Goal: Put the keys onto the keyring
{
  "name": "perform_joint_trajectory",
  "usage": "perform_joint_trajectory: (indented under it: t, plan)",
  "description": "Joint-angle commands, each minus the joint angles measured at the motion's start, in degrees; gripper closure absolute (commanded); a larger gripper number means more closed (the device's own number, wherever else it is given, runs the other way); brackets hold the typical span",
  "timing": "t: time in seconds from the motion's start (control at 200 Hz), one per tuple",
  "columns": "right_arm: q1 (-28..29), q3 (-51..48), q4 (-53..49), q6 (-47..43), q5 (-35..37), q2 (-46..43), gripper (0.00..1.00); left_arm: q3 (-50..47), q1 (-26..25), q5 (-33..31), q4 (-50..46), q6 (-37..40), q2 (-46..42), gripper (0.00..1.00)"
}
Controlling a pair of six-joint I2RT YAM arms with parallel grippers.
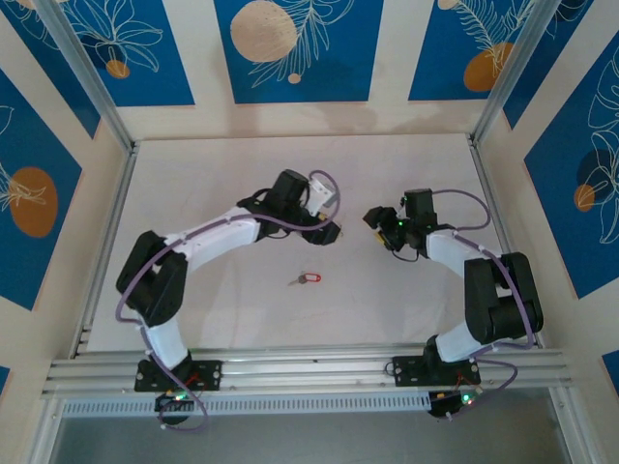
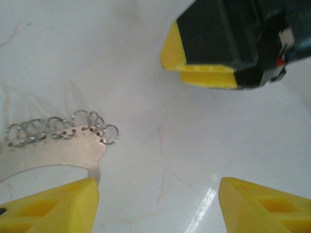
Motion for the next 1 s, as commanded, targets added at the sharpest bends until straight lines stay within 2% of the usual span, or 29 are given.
perform_joint_trajectory:
  t: [0.0, 0.11, 0.415, 0.995]
  plan:
    - [-1.58, -2.56, -4.29, -3.58, 2.41, -1.74, 0.39, 6.26, -2.24, -5.21, -11.25, 7.58, 4.83, 0.34]
    - [-2.55, -4.59, -4.58, -4.26, 3.54, -2.38, 0.38, 12.94, -3.61, -5.88, -16.49, 9.31, 10.04, 0.35]
    - [-3.31, -7.47, -3.02, -3.92, 3.26, -2.28, 0.38, 24.97, -7.29, -12.08, -24.42, 14.39, 19.78, 0.49]
    - [-3.14, -7.5, -1.51, -3.21, 2.16, -0.98, 0.39, 37.12, -8.21, -14.36, -29.44, 17.41, 28.89, 0.63]
